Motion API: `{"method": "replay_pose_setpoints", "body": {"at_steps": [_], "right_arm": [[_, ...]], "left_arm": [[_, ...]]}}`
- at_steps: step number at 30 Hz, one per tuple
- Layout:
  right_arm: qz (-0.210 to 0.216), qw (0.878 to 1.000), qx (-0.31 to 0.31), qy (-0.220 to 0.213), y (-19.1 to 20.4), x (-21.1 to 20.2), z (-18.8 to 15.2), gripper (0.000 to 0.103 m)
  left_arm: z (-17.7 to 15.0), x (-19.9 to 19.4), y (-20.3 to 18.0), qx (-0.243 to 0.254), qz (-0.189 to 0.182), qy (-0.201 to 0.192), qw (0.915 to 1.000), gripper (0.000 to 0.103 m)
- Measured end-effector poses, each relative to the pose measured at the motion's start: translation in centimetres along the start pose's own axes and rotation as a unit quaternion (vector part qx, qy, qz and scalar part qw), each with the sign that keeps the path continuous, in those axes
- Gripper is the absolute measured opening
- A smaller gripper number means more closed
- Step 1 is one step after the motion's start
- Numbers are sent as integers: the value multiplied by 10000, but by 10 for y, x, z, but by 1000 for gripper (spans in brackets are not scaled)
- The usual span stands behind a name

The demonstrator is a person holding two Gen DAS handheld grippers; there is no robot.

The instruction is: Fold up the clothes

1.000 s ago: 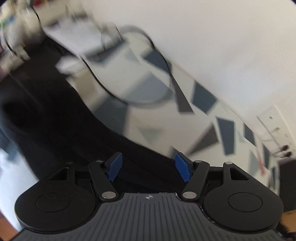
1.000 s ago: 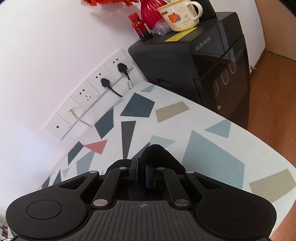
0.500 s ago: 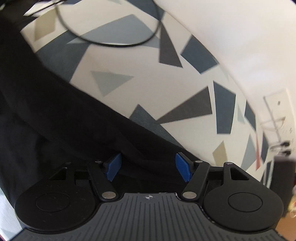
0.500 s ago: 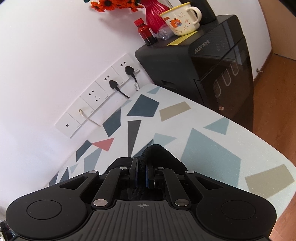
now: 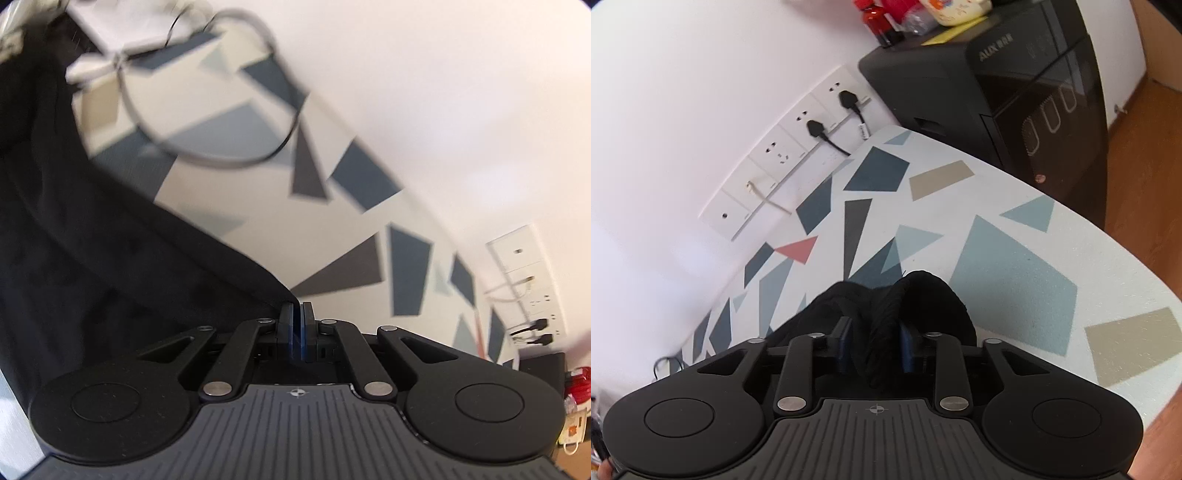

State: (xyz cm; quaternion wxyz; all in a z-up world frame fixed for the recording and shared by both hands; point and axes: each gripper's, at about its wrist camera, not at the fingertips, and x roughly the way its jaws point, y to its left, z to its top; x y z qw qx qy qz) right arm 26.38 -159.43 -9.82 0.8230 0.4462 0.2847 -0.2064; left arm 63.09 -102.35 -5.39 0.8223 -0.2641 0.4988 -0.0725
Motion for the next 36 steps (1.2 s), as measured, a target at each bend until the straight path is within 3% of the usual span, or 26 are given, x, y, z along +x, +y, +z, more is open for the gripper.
{"method": "replay_pose_setpoints", "body": {"at_steps": [4,5,6,8,12,15,18,24,27,31,34,36], "right_arm": [[-48,9998,67,202,-7,19,11,26],[-135,9996,-35,235,-4,22,13,7],[-221,9993,-138,268,-2,25,15,6],[-284,9989,-374,76,8,20,20,6],[379,9948,-418,-845,30,-22,36,5],[920,9826,-420,-1558,47,-56,49,5],[1453,9624,-418,-2257,63,-89,62,5],[1919,9435,-478,-2659,87,-109,75,5],[2054,9393,-461,-2710,96,-113,79,5],[1847,9500,-484,-2470,98,-106,83,5],[1330,9698,-644,-1941,95,-82,82,5],[868,9803,-810,-1582,93,-65,75,6]], "left_arm": [[9,-23,-10,228,-124,-399,9989,3],[11,-28,-11,244,-146,-480,9984,3],[13,-31,-12,231,-167,-556,9980,3],[17,-42,-12,129,-238,-723,9970,3],[27,-81,-15,-27,-565,-1257,9905,3],[33,-115,-22,93,-858,-1794,9800,3],[39,-140,-31,207,-1107,-2248,9679,3],[46,-169,-41,115,-1437,-2698,9521,3],[46,-187,-46,403,-1402,-3180,9368,0],[55,-189,-46,497,-1343,-3233,9354,0],[59,-158,-38,399,-1254,-2464,9602,0],[56,-127,-32,332,-1075,-1801,9772,11]]}}
